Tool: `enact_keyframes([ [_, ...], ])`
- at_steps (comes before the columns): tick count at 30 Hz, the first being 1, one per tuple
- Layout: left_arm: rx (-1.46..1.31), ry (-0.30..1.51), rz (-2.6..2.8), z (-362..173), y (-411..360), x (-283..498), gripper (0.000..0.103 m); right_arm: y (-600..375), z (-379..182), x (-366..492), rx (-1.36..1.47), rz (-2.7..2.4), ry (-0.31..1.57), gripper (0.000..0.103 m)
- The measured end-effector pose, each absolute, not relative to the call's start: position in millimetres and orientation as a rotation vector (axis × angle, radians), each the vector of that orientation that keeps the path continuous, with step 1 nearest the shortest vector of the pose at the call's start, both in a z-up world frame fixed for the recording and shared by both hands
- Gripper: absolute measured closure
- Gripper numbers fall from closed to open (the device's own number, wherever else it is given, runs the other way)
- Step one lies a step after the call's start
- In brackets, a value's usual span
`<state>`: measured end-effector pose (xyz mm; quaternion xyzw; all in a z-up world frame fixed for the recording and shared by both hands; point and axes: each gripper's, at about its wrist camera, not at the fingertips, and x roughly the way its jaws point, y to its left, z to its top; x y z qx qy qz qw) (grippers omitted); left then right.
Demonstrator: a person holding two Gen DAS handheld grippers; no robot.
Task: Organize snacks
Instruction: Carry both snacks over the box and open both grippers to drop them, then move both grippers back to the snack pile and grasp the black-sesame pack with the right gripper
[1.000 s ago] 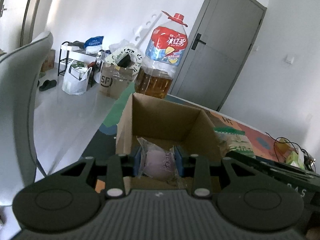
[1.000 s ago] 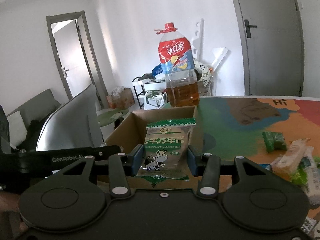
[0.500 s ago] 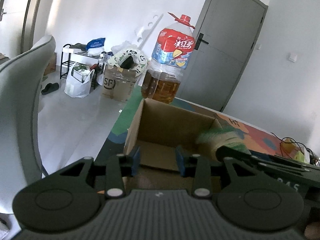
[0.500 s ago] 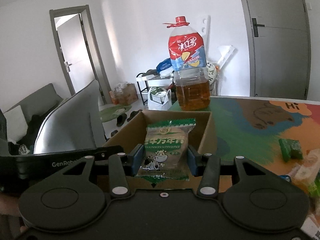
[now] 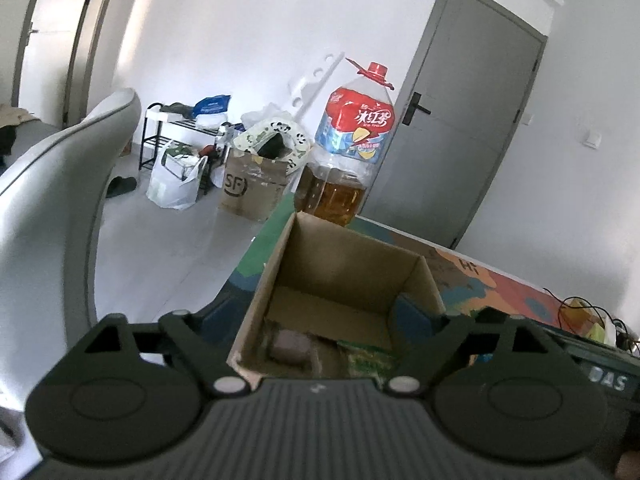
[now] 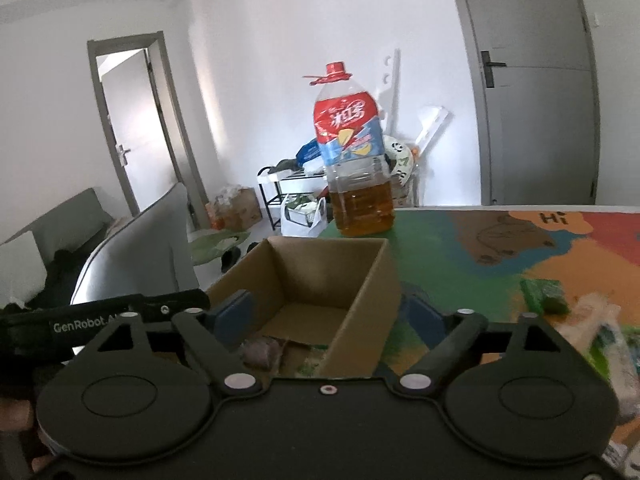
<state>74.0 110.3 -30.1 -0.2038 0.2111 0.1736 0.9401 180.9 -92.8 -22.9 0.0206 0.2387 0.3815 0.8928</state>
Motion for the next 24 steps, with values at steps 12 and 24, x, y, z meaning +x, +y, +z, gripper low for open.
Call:
enact_keyframes([
  [12, -0.38, 0.495, 0.339, -14.8, 71.3, 59.5, 0.006, -145.0, -11.2, 172.5, 0.101, 0.737, 0.51, 0.0],
  [24, -0.384, 0.5, 0.277, -4.0, 39.0, 46.8, 0.0, -191.4, 4.5, 160.3, 0.098, 0.703, 0.493, 0.0],
])
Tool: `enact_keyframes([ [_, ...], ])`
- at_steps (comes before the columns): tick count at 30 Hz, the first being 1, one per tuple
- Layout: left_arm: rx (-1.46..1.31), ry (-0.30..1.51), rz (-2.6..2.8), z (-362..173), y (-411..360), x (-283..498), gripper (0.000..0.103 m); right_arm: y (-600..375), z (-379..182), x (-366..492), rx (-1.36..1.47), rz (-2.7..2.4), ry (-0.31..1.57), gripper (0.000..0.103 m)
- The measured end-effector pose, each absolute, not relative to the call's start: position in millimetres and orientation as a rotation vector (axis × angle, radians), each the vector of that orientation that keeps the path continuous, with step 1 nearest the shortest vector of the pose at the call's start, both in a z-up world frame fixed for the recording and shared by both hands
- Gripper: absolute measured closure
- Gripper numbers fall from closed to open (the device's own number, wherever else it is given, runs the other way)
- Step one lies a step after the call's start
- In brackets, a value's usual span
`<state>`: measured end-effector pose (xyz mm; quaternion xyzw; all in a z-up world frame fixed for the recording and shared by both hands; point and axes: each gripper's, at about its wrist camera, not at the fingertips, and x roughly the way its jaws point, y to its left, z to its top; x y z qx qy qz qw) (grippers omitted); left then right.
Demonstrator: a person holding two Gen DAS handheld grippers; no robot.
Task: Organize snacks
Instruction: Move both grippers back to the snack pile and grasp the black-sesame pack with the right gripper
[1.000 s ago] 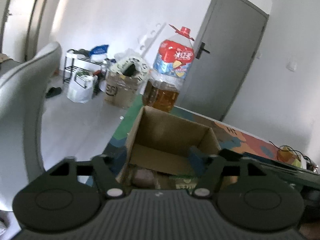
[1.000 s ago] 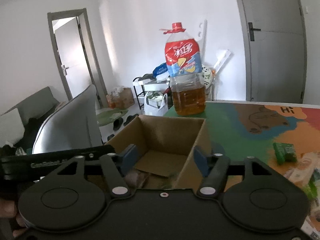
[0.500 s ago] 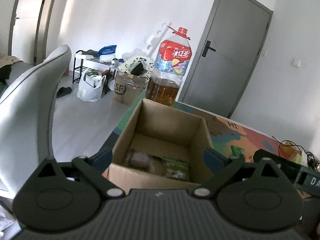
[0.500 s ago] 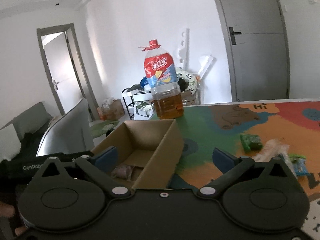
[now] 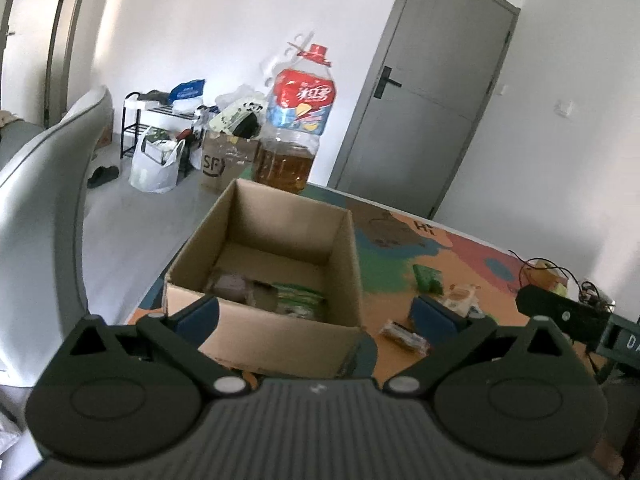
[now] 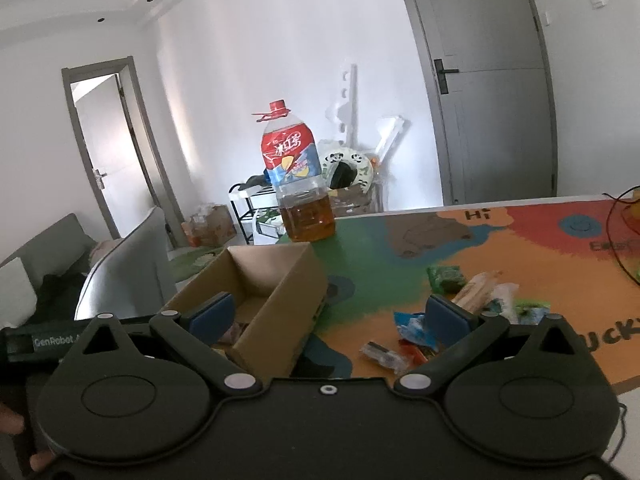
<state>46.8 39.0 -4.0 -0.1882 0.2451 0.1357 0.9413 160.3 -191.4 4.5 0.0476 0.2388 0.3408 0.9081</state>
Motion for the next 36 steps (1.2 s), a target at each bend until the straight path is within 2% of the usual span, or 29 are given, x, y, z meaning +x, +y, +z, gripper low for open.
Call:
enact_keyframes([
  [13, -0.336, 0.486, 0.204, 1.1, 4.9, 41.3, 0.0, -213.8, 8.8, 137.0, -0.007, 0.723, 0.436, 0.0],
  [21, -0.319, 0.499, 0.145, -2.9, -18.5, 51.5, 0.0, -245.6, 6.4, 146.9, 0.047, 0.653, 0.431, 0.0],
  [36, -0.273, 0.555, 0.057, -38.7, -55.0, 79.8, 0.0, -281.9, -32.0, 163.6, 0.097, 0.545, 0.473, 0.001],
])
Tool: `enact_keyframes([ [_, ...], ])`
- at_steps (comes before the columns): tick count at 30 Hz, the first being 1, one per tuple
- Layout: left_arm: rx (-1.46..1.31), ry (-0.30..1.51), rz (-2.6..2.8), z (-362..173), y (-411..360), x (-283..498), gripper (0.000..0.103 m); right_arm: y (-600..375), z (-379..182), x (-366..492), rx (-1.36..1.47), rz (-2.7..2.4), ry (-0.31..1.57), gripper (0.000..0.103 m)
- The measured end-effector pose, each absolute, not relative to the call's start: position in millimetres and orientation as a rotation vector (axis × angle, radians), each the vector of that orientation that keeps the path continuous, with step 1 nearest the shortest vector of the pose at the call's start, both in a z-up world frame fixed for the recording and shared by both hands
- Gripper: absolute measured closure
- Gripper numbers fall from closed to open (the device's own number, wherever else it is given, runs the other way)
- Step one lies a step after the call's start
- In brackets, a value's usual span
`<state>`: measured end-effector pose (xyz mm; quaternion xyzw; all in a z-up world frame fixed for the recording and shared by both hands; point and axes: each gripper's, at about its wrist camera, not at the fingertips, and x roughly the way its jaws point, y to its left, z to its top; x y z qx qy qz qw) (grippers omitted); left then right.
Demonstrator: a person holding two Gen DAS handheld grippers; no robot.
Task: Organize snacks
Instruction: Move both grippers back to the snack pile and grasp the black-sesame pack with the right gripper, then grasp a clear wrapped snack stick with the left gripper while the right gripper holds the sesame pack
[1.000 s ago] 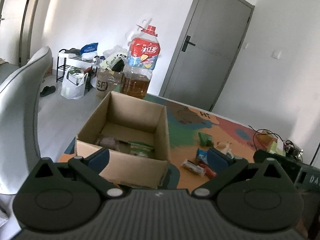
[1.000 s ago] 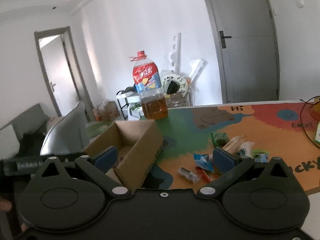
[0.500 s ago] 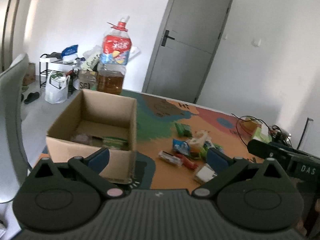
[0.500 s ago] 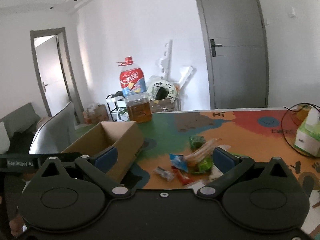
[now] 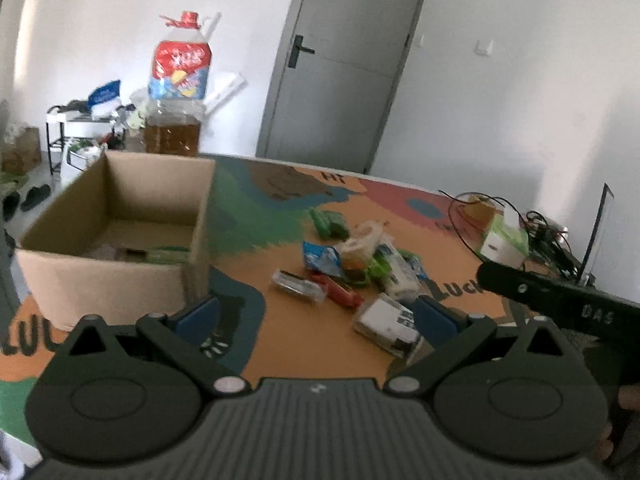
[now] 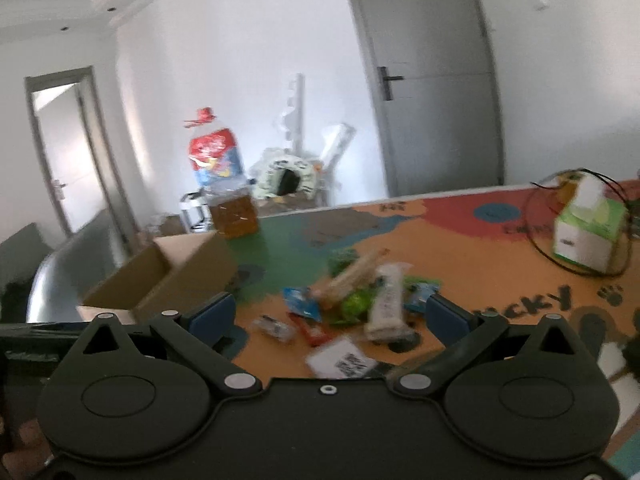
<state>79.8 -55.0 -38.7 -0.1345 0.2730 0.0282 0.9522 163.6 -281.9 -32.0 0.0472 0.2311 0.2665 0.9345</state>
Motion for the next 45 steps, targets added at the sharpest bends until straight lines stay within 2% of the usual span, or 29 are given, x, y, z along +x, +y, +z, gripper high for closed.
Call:
enact_keyframes([
  [6, -0.295, 0.554, 0.028, -55.0, -66.2, 96.2, 0.004, -291.1, -51.8, 175.6, 0.12, 0.545, 0.526, 0.009],
  [8, -0.286, 0.557, 0.023, -60.6, -69.7, 102.7, 0.01, -292.5, -59.5, 179.2, 0.132, 0.551, 0.544, 0.014],
  [14, -0.303, 0.583, 0.035, -75.6, -68.6, 119.9, 0.032, -285.3, -79.1, 191.5, 0.122, 0.571, 0.587, 0.016],
  [16, -0.315, 0.591, 0.047, -80.3, -65.3, 126.3, 0.036, -280.9, -84.4, 195.6, 0.11, 0.582, 0.593, 0.017],
  [19, -0.324, 0.595, 0.073, -85.8, -61.5, 133.2, 0.038, -273.1, -92.7, 203.8, 0.088, 0.594, 0.618, 0.027],
  [21, -0.328, 0.597, 0.077, -88.9, -59.7, 137.3, 0.041, -269.1, -97.1, 207.8, 0.076, 0.6, 0.629, 0.027],
  [36, -0.335, 0.614, 0.105, -107.8, -53.5, 159.0, 0.042, -240.1, -119.3, 225.9, -0.05, 0.623, 0.64, 0.028],
  [40, -0.339, 0.616, 0.115, -111.5, -51.4, 166.4, 0.042, -238.6, -122.6, 222.3, -0.096, 0.636, 0.626, 0.042],
  [41, -0.34, 0.617, 0.118, -112.6, -50.9, 168.7, 0.042, -240.7, -122.2, 221.9, -0.092, 0.641, 0.628, 0.051],
  [45, -0.342, 0.628, 0.137, -117.4, -49.6, 176.8, 0.039, -254.5, -121.5, 223.0, -0.046, 0.631, 0.647, 0.055],
])
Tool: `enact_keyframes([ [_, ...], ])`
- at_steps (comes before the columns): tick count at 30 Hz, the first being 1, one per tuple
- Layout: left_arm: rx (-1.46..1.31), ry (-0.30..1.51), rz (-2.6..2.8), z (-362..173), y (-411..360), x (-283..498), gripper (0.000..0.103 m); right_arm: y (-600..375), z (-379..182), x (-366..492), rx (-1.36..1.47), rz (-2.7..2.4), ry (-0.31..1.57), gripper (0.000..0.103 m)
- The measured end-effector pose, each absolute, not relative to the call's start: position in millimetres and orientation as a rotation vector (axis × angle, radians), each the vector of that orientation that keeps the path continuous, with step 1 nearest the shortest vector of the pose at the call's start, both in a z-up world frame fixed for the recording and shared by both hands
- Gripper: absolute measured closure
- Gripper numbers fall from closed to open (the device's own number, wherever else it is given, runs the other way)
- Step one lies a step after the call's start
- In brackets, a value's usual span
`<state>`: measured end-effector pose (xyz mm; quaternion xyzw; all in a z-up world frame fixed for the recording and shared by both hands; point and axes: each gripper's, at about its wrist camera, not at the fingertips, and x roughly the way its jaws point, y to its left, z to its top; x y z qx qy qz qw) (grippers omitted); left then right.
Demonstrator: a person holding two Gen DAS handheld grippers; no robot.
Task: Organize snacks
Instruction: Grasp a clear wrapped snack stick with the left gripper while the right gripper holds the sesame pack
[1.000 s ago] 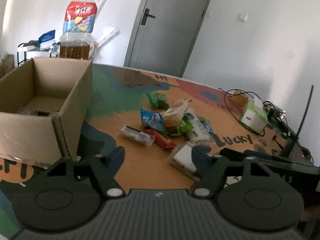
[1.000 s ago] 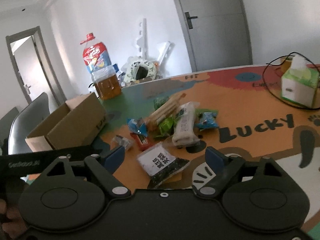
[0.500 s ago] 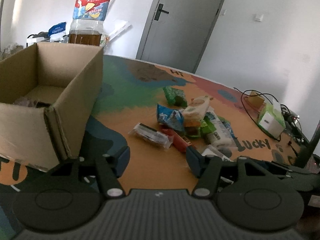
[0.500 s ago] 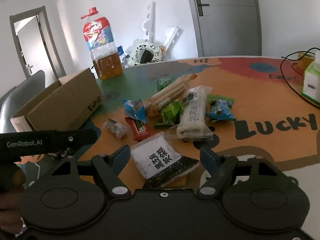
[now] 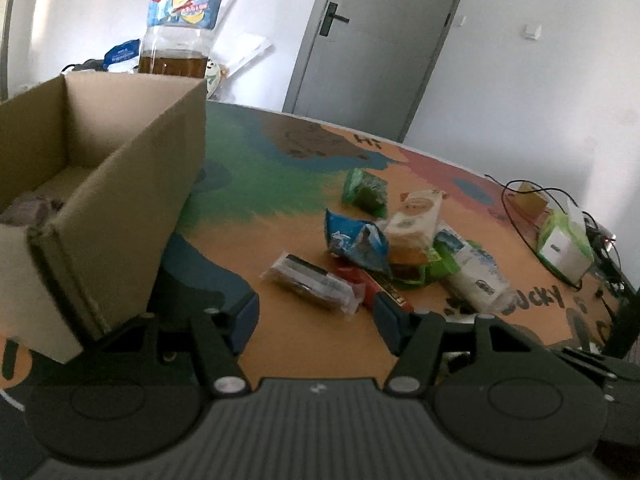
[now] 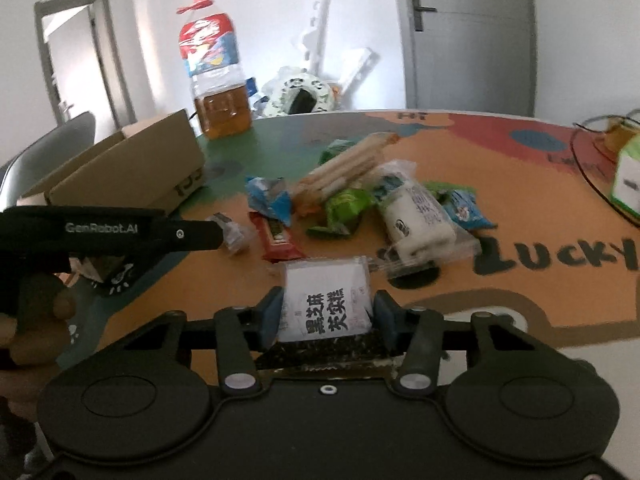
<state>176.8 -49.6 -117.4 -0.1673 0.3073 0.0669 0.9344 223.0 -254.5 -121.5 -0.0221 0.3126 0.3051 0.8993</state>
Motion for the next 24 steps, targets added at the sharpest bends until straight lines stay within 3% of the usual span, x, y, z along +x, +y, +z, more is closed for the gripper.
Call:
enact_keyframes([
  [19, -0.233, 0.601, 0.208, -132.1, -60.4, 210.9, 0.037, -272.8, -126.4, 230.8, 0.019, 0.557, 0.657, 0.054],
  [22, -0.227, 0.602, 0.21, -132.5, -59.9, 209.1, 0.042, -273.0, -126.8, 230.9, 0.021, 0.555, 0.659, 0.054],
  [24, -0.229, 0.602, 0.223, -132.2, -57.4, 208.0, 0.056, -272.5, -126.7, 230.7, 0.019, 0.553, 0.658, 0.054],
])
